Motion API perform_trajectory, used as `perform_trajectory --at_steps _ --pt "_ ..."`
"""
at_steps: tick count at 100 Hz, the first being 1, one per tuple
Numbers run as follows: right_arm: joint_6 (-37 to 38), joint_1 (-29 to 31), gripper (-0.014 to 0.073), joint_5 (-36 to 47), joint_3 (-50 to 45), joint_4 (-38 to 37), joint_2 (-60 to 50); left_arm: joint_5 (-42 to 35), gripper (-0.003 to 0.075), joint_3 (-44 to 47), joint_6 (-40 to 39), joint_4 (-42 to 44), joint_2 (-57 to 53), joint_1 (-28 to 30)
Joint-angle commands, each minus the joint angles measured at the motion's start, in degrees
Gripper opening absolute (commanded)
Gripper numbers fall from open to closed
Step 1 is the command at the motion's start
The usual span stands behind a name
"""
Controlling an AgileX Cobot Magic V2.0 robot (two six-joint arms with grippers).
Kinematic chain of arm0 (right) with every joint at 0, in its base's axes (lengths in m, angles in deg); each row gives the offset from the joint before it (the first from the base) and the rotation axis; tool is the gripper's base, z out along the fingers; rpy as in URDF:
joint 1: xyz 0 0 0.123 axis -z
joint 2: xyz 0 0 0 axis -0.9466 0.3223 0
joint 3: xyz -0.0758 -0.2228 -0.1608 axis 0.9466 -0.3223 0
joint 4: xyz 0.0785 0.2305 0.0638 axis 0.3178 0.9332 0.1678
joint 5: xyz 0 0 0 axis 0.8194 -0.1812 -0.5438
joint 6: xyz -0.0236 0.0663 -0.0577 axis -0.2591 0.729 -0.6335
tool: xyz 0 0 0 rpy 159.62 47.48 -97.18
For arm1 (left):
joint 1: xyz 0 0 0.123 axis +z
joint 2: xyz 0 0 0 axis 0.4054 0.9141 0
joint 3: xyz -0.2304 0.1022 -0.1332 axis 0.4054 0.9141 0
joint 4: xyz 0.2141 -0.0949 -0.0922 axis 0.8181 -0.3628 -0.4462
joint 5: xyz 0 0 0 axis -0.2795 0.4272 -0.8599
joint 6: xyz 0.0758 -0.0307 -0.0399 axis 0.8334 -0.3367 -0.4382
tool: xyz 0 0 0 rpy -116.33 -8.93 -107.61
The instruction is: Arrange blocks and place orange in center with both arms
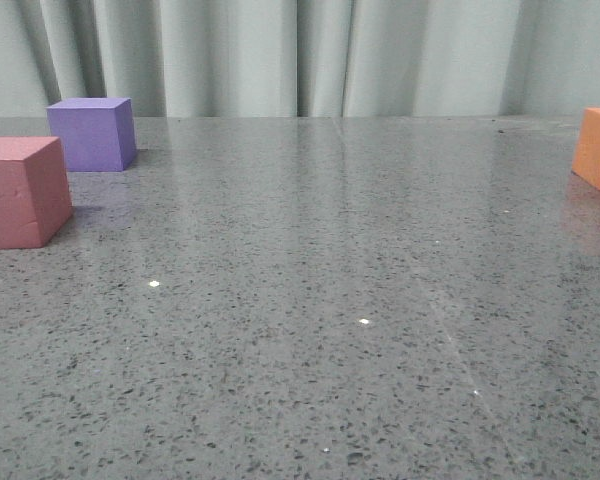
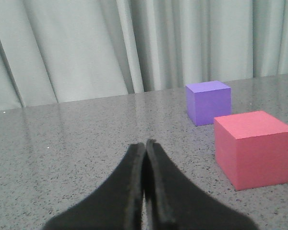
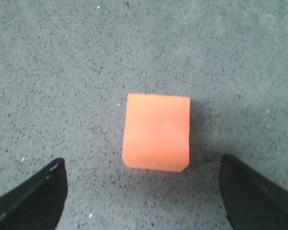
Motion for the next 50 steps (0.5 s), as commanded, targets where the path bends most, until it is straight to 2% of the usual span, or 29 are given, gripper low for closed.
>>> perform_trajectory --at_steps 1,50 --pt "-0.6 0.3 0.0636 3.8 3.5 -1.9 0.6 -4.9 -0.0019 3.3 -0.6 0.0 -1.9 0.0" --pt "-0.6 0.3 0.0636 4.2 8.7 -3.7 12.1 -4.9 -0.0019 3.3 -0.6 0.0 -1.9 0.0"
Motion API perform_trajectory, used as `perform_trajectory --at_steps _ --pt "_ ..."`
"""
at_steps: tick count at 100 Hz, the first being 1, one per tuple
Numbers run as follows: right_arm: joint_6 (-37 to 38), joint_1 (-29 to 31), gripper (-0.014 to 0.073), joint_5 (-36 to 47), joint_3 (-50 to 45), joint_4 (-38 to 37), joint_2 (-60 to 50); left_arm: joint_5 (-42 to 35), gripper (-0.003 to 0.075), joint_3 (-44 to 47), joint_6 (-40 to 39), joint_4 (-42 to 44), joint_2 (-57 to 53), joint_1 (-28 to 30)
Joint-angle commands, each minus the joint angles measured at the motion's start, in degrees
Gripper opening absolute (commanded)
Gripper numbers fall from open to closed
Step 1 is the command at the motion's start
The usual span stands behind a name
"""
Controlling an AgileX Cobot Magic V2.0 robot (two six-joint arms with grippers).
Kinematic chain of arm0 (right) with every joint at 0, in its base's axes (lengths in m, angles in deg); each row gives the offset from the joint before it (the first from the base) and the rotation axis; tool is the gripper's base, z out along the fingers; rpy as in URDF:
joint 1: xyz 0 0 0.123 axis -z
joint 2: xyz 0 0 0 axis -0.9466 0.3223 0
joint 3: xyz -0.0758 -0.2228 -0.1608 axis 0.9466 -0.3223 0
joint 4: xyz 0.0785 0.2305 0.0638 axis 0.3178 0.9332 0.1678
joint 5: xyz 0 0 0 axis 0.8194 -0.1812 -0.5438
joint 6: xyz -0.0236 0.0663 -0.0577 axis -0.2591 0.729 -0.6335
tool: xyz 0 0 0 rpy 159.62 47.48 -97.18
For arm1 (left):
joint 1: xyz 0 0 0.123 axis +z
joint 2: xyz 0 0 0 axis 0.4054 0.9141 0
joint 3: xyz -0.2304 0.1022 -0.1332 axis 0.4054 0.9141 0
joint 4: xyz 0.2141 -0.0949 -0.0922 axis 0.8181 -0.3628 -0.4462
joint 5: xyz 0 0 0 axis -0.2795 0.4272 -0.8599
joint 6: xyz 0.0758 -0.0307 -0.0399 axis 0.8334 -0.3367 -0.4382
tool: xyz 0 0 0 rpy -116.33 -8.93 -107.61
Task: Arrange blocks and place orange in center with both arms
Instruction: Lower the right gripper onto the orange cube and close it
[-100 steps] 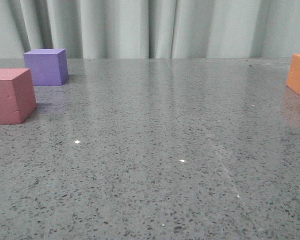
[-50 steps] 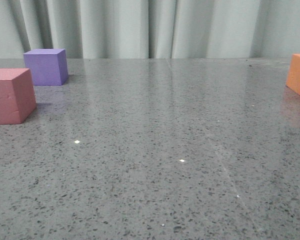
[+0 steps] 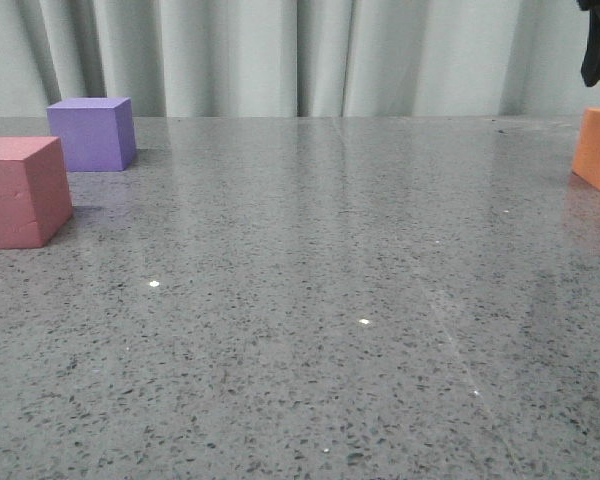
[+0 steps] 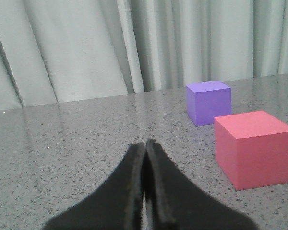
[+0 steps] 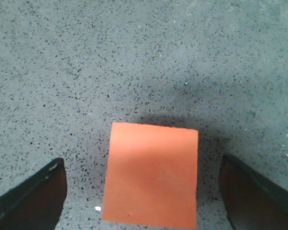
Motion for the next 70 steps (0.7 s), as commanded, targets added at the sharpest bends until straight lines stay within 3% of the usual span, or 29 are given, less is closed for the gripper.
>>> perform_trajectory --at_steps 1,70 --pt "-0.5 0.3 0.0636 3.4 2.3 -1.2 -1.0 -4.9 -0.0019 3.3 -0.6 0.0 -1.9 0.0" --pt "-0.5 1.6 0.0608 3.5 2.2 -0.2 6.3 -4.9 -0.0019 3.3 -0.6 0.0 -1.9 0.0"
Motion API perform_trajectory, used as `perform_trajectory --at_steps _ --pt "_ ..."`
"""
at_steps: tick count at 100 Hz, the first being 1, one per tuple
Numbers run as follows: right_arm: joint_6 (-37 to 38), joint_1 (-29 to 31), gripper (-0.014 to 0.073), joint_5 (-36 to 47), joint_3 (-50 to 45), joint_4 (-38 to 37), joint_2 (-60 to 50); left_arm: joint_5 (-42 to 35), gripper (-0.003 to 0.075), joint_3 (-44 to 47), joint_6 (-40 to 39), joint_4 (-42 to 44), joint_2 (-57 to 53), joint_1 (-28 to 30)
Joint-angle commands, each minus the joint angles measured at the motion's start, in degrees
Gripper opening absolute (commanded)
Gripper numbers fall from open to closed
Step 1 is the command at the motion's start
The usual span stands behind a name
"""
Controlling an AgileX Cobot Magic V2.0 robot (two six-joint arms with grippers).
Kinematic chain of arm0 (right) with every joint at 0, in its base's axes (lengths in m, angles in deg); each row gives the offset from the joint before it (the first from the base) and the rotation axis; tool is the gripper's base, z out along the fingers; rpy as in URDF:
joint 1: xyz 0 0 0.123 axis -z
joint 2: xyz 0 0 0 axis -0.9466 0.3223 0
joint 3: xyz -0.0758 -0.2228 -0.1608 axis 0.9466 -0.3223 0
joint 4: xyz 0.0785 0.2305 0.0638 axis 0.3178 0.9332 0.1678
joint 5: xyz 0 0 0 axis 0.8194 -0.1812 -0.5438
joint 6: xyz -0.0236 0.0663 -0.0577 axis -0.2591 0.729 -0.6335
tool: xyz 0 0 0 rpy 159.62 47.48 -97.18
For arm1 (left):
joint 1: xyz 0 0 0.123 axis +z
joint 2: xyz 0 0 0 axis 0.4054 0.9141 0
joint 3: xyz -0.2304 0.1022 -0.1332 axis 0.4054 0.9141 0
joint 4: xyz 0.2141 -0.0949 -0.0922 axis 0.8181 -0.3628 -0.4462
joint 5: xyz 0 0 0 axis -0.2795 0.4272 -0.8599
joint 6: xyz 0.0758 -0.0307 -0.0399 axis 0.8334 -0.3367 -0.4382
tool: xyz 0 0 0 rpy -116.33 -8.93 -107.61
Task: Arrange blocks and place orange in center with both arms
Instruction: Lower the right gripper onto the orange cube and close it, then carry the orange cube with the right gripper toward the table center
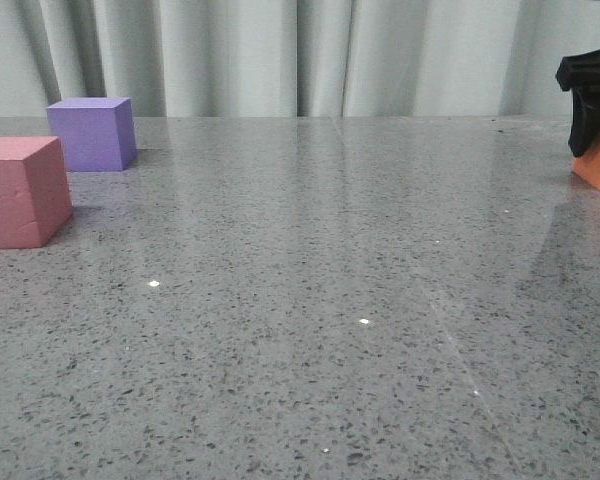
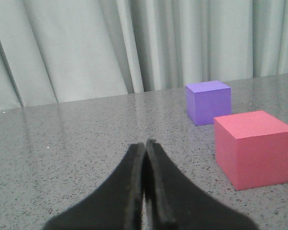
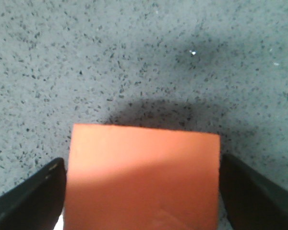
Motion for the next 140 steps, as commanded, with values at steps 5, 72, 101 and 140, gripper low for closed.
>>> perform_trajectory --at_steps 5,72,101,140 --pt "-0.4 0.4 0.0547 2.6 2.0 -0.1 -2.0 -4.9 -0.0019 3.3 -0.6 0.0 -1.9 0.0" --pt "4.8 -13.8 0.0321 -4.9 11.1 2.7 -4.4 -4.9 -0.0019 3.3 -0.6 0.0 -1.9 0.0" --pt "13.3 -26.1 0.0321 -4.2 15.3 2.3 -1.0 -4.9 -0.0019 3.3 -0.6 0.0 -1.9 0.0" --pt "35.5 -37.4 0.0321 -3.7 17.1 -14.3 4.9 -4.9 -0.0019 3.3 -0.6 0.0 -1.9 0.0"
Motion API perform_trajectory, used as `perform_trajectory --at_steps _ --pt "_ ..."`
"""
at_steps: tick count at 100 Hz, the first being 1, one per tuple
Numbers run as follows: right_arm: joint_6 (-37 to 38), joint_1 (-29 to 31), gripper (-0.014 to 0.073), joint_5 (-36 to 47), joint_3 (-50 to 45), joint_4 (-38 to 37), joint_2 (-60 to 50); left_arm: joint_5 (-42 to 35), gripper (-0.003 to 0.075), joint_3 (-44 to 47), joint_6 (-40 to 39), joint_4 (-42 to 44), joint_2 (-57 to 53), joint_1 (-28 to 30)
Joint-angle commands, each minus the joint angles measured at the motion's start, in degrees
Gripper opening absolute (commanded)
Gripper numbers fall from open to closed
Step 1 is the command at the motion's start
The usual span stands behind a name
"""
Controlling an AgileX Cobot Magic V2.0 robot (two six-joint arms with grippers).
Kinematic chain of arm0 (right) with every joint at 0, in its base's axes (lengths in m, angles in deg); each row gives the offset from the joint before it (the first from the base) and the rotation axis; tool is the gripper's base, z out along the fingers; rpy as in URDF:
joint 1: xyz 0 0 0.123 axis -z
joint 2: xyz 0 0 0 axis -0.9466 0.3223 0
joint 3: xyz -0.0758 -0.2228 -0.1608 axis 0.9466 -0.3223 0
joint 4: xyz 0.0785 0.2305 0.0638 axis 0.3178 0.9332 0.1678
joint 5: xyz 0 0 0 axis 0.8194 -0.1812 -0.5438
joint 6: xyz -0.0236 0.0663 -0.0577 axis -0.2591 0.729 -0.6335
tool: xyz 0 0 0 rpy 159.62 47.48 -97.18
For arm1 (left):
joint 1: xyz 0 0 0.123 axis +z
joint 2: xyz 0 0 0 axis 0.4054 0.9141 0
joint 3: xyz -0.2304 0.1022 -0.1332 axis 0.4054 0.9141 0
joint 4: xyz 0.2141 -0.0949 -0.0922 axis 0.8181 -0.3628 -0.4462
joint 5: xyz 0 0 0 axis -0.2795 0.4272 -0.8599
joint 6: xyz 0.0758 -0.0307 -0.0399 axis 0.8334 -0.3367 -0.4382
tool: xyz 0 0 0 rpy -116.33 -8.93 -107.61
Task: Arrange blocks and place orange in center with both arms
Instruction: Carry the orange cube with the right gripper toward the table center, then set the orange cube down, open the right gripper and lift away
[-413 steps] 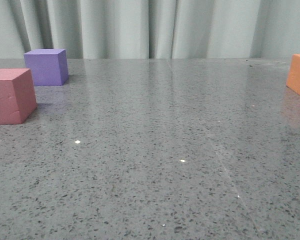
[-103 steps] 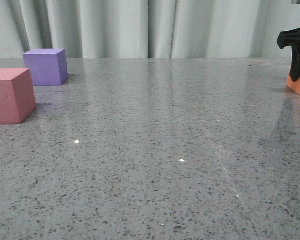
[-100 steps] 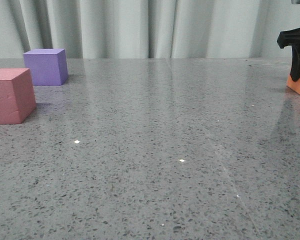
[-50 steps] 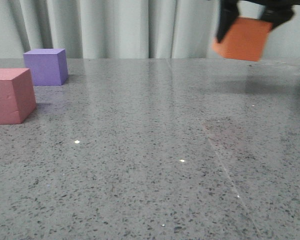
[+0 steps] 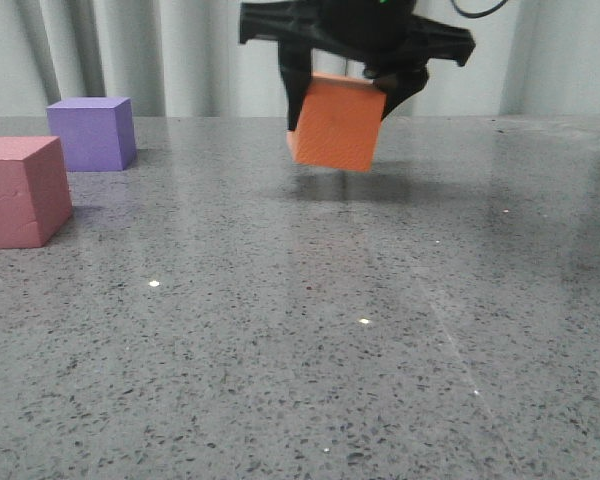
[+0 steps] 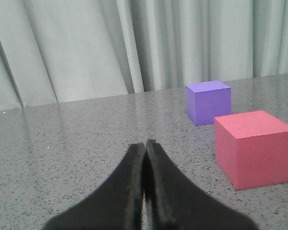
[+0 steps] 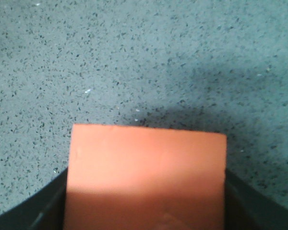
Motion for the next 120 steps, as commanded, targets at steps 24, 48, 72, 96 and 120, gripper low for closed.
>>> perform_trajectory --at_steps 24,48,72,96,120 --pt "8.0 -2.1 0.0321 0.0 2.9 -6.4 1.1 -4.9 -0.0019 3.3 -0.6 0.0 -1.9 0.0" --pt "7.9 -2.2 0.0544 1.6 3.0 -6.0 1.5 -4.9 -0.0019 3.3 -0.6 0.0 -1.9 0.0" --pt "7.9 -2.3 0.0646 2.3 3.4 -6.0 1.3 -4.9 -0.0019 3.3 -0.6 0.0 -1.9 0.0" --pt "7.7 -2.3 0.0646 0.1 4.2 -6.5 -1.7 -4.9 -0.0019 3.3 -0.6 0.0 -1.9 0.0" --pt "-3.0 -2.3 0.0646 1.0 6.0 -6.7 -10.5 -4.9 -0.0019 3.3 -0.6 0.0 -1.9 0.0"
